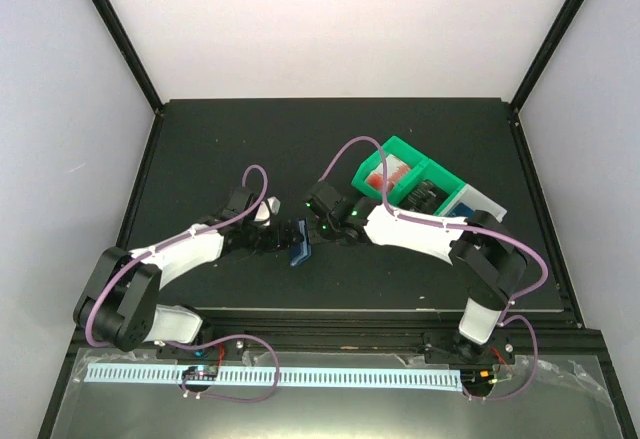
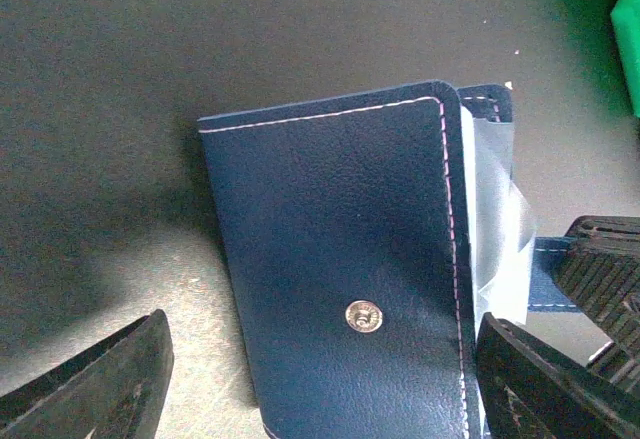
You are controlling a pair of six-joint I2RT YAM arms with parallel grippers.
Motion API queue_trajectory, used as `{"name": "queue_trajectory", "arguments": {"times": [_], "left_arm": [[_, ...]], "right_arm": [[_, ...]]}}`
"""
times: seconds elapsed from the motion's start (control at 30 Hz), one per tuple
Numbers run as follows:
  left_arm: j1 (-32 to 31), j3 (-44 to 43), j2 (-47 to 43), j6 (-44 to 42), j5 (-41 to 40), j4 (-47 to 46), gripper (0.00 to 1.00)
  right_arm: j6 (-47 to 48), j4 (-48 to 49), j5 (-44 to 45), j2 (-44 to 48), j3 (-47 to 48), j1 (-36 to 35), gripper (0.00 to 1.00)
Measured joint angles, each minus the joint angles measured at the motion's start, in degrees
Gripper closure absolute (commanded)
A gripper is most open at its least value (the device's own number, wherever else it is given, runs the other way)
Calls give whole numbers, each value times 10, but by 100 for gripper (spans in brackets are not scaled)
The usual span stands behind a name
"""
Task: Put the credit cards into the card holder
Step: Open the card holder at the center of the board.
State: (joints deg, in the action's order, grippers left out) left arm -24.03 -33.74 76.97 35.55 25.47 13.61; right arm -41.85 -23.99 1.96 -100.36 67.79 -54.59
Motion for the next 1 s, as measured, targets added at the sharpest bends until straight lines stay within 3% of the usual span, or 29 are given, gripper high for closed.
{"name": "queue_trajectory", "arguments": {"times": [0.33, 0.57, 0.83, 1.0], "left_arm": [[0, -18, 0, -16, -56, 52, 42], [0, -26, 8, -25, -70, 62, 49], [0, -35, 18, -34, -90, 71, 63], [0, -34, 19, -40, -103, 92, 75]], "right_arm": [[0, -3, 13, 0, 0, 0, 99], [0, -7, 23, 0, 0, 0, 98], [0, -21, 57, 0, 0, 0, 73], [9, -36, 83, 2, 1, 0, 69]]}}
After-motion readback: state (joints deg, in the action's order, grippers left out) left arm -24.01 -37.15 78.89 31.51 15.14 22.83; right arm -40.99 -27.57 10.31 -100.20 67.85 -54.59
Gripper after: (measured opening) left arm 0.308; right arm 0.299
